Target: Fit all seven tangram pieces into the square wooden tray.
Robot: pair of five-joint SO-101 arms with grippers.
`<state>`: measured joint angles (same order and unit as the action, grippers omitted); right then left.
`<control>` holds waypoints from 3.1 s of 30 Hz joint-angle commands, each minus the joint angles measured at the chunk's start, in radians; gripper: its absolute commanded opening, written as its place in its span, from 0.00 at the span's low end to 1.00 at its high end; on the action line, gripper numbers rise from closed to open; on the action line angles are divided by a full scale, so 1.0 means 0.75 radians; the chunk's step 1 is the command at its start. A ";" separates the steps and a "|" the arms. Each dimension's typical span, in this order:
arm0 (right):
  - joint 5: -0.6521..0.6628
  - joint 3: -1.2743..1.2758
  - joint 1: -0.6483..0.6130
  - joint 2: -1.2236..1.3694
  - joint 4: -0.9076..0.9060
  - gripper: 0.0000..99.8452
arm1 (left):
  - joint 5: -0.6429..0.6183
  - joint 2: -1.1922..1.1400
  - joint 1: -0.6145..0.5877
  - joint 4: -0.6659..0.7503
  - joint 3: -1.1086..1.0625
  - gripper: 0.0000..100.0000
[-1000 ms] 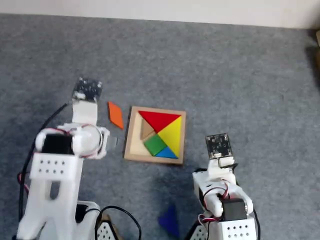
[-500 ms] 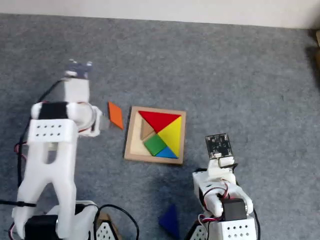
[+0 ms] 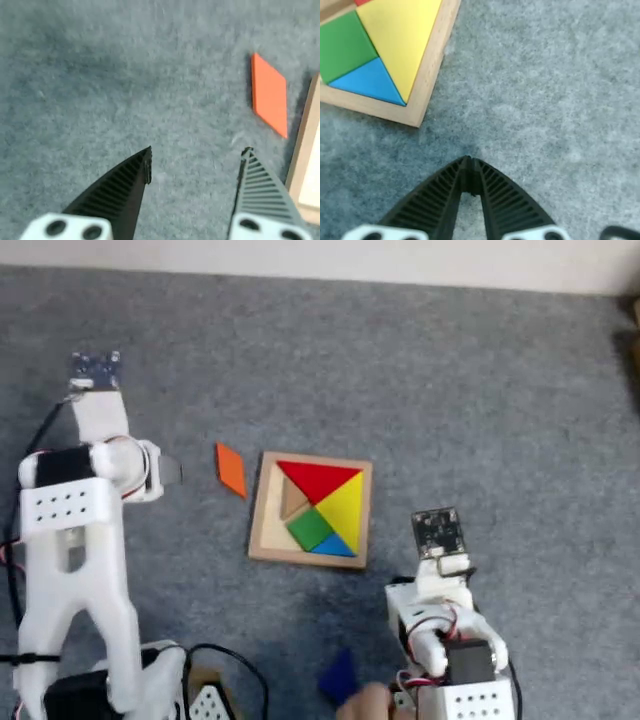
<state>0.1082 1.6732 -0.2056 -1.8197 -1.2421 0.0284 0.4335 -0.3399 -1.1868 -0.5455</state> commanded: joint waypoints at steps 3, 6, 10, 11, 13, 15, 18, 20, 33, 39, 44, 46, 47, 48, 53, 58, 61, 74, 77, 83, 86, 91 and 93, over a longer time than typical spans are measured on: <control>-0.004 0.152 0.015 -0.019 -0.009 0.01 | -0.016 0.001 0.089 0.061 0.066 0.28; -0.004 0.152 0.015 -0.019 -0.009 0.01 | -0.018 0.001 0.165 0.078 0.066 0.28; -0.004 0.152 0.015 -0.019 -0.009 0.01 | -0.018 0.001 0.222 0.092 0.066 0.28; -0.004 0.152 0.015 -0.019 -0.009 0.01 | -0.018 0.001 0.232 0.092 0.066 0.28; -0.004 0.152 0.015 -0.019 -0.009 0.01 | -0.018 -0.001 0.253 0.117 0.066 0.28; -0.004 0.152 0.015 -0.019 -0.009 0.01 | -0.018 -0.026 0.275 0.133 0.071 0.28; -0.004 0.152 0.015 -0.019 -0.009 0.01 | -0.018 -0.142 0.304 0.135 0.140 0.28; -0.004 0.152 0.015 -0.019 -0.009 0.01 | -0.018 -0.251 0.308 0.123 0.214 0.28; -0.004 0.152 0.015 -0.019 -0.009 0.01 | -0.020 -0.584 0.306 0.129 0.386 0.28; -0.004 0.152 0.015 -0.019 -0.009 0.01 | -0.020 -0.693 0.310 0.225 0.439 0.28; -0.004 0.152 0.015 -0.019 -0.009 0.01 | -0.020 -0.952 0.310 0.174 0.670 0.28; -0.004 0.152 0.015 -0.019 -0.009 0.01 | -0.020 -1.051 0.310 0.102 0.778 0.28; -0.004 0.152 0.015 -0.019 -0.009 0.01 | -0.020 -1.091 0.312 0.063 0.828 0.28; -0.004 0.152 0.015 -0.019 -0.009 0.01 | -0.020 -1.128 0.320 0.025 0.877 0.28; -0.004 0.152 0.015 -0.019 -0.009 0.01 | -0.020 -1.274 0.382 -0.125 1.038 0.28; -0.004 0.152 0.015 -0.019 -0.009 0.01 | -0.020 -1.361 0.410 -0.168 1.071 0.27; -0.004 0.152 0.015 -0.019 -0.009 0.01 | -0.018 -1.402 0.406 -0.170 1.061 0.27; -0.004 0.152 0.015 -0.019 -0.009 0.01 | -0.016 -1.431 0.439 -0.235 1.073 0.16; -0.004 0.152 0.015 -0.019 -0.009 0.01 | -0.016 -1.390 0.439 -0.295 1.069 0.16; -0.004 0.152 0.015 -0.019 -0.009 0.01 | -0.010 -1.186 0.443 -0.397 1.067 0.10; -0.004 0.152 0.015 -0.019 -0.009 0.01 | -0.012 -1.087 0.496 -0.464 1.061 0.10; -0.004 0.152 0.015 -0.019 -0.009 0.01 | -0.023 -1.040 0.643 -0.520 1.059 0.10; -0.004 0.152 0.015 -0.019 -0.009 0.01 | -0.072 -1.042 0.693 -0.509 1.057 0.10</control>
<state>0.1082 1.6732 -0.2056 -1.8213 -1.2421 0.0253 -0.4074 0.0898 -1.5597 0.2401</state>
